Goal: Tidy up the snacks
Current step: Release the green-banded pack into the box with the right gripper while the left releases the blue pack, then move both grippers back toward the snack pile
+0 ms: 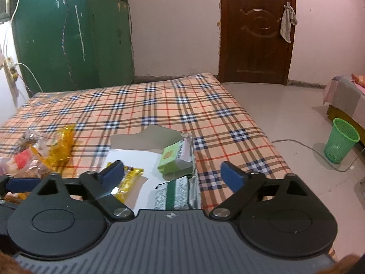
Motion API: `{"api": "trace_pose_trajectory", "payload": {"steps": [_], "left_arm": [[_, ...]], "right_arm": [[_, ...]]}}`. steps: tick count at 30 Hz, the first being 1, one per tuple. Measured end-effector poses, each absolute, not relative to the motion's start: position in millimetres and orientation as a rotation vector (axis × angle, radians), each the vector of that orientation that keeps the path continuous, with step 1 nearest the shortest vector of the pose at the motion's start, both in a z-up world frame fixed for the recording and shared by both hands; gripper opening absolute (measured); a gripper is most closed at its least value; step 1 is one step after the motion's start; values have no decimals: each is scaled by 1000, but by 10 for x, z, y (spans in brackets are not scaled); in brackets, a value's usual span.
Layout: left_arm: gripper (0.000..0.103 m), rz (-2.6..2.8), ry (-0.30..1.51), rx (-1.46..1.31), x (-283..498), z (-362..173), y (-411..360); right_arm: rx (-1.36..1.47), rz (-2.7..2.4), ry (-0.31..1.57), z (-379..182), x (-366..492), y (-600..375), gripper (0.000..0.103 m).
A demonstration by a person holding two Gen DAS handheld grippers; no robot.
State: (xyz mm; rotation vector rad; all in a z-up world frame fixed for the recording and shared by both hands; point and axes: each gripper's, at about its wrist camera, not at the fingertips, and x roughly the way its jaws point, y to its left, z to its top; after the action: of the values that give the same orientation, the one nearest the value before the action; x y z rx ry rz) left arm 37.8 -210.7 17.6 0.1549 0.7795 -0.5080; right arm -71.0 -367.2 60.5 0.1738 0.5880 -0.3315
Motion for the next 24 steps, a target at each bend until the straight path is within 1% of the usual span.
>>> {"api": "trace_pose_trajectory", "payload": {"steps": [4,24], "left_arm": [[101,-479,776,150,357,214,-1950],[101,-378,750,84,317,302,-1386]], "right_arm": [[167,-325,582,656,-764,-3593,103],[141,-240,576,731,-726,-3116,103]]}}
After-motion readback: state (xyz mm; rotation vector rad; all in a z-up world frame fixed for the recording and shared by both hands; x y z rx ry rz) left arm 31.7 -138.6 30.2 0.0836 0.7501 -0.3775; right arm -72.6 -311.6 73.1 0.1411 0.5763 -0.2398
